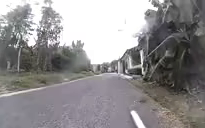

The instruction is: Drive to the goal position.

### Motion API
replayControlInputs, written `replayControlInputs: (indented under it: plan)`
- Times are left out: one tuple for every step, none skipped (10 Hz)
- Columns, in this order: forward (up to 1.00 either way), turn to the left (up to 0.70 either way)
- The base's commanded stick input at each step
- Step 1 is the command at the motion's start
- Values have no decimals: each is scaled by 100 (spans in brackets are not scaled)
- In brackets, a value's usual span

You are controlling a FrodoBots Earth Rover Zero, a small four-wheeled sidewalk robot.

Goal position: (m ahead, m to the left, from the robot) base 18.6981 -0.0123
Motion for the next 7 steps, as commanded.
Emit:
replayControlInputs:
  plan:
    - [50,0]
    - [50,0]
    - [50,0]
    - [50,0]
    - [50,0]
    - [50,0]
    - [50,0]
